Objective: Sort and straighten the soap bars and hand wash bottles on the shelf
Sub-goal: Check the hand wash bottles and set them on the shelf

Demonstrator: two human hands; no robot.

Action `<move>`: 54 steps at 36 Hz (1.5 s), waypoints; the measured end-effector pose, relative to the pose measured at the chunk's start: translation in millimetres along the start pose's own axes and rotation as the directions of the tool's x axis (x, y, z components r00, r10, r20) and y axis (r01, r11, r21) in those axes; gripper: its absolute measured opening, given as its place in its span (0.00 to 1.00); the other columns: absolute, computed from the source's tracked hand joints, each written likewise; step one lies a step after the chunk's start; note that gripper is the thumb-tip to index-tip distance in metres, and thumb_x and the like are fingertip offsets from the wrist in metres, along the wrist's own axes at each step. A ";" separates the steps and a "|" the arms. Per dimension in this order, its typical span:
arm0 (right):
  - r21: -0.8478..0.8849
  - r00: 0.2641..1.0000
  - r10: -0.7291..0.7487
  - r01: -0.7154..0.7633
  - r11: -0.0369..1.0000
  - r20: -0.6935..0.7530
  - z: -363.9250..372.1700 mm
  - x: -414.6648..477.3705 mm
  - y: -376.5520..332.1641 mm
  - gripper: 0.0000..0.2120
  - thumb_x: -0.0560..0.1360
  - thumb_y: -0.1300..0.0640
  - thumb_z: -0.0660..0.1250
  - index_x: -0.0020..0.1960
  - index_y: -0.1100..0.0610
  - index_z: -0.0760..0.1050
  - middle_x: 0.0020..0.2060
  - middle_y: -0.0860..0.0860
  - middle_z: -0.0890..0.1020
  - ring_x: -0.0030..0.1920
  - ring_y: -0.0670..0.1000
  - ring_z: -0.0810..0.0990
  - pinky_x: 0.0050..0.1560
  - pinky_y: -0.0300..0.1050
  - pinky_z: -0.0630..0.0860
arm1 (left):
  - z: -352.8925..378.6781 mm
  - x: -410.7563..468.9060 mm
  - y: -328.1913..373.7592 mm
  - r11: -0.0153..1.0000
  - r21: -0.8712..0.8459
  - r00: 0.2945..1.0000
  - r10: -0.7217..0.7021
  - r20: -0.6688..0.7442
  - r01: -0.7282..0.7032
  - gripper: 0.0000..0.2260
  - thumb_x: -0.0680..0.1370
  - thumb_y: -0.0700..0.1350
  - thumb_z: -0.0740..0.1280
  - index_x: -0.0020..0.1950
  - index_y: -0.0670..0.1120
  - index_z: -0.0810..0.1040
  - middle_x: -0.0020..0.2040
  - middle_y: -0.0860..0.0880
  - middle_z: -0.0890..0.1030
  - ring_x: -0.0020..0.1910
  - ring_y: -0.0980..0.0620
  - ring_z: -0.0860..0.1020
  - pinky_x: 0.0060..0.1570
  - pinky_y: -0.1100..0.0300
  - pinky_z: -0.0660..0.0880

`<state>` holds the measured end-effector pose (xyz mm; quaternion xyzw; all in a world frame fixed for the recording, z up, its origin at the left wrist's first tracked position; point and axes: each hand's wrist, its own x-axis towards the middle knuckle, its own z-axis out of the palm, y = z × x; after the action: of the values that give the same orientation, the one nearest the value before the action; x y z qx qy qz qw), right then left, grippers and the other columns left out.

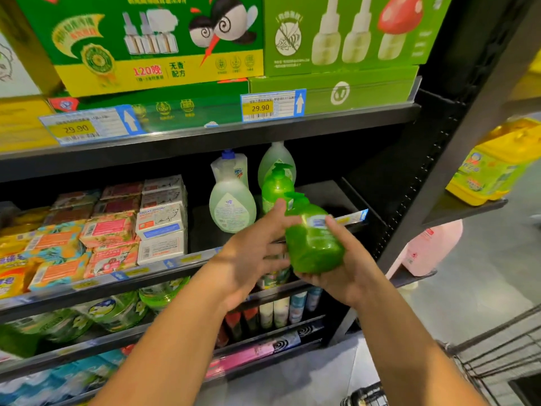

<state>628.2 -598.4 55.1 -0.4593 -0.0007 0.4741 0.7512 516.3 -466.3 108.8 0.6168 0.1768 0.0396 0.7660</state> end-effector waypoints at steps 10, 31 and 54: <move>-0.319 0.828 -0.530 0.461 0.828 -0.181 -39.0 21.9 -24.0 0.34 0.61 0.54 0.80 0.64 0.52 0.73 0.54 0.51 0.83 0.53 0.51 0.84 0.51 0.48 0.81 | -81.5 51.8 -70.9 0.492 0.869 0.877 0.438 -0.197 -0.051 0.11 0.80 0.56 0.63 0.50 0.52 0.82 0.47 0.59 0.82 0.55 0.56 0.78 0.50 0.68 0.70; -0.990 0.738 -0.671 0.031 0.138 -0.071 -59.9 197.3 -96.5 0.39 0.62 0.51 0.84 0.65 0.60 0.68 0.54 0.52 0.78 0.53 0.51 0.79 0.48 0.40 0.71 | -125.6 74.1 -145.8 -0.146 0.984 0.863 0.505 -0.016 0.104 0.30 0.79 0.68 0.48 0.69 0.51 0.74 0.49 0.48 0.74 0.47 0.43 0.73 0.48 0.42 0.72; -0.843 0.746 -0.654 0.268 0.466 -0.125 5.3 186.7 -22.0 0.37 0.68 0.49 0.79 0.71 0.58 0.69 0.65 0.55 0.75 0.63 0.53 0.75 0.67 0.48 0.71 | -123.5 75.6 -145.8 -0.151 0.984 0.853 0.522 -0.003 0.096 0.37 0.64 0.60 0.78 0.69 0.50 0.72 0.48 0.46 0.72 0.46 0.42 0.71 0.47 0.44 0.66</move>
<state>744.3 -464.5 -7.8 -0.8117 -0.1681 0.0805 0.5536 524.5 -364.6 -69.7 0.9687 0.1921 0.1549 -0.0269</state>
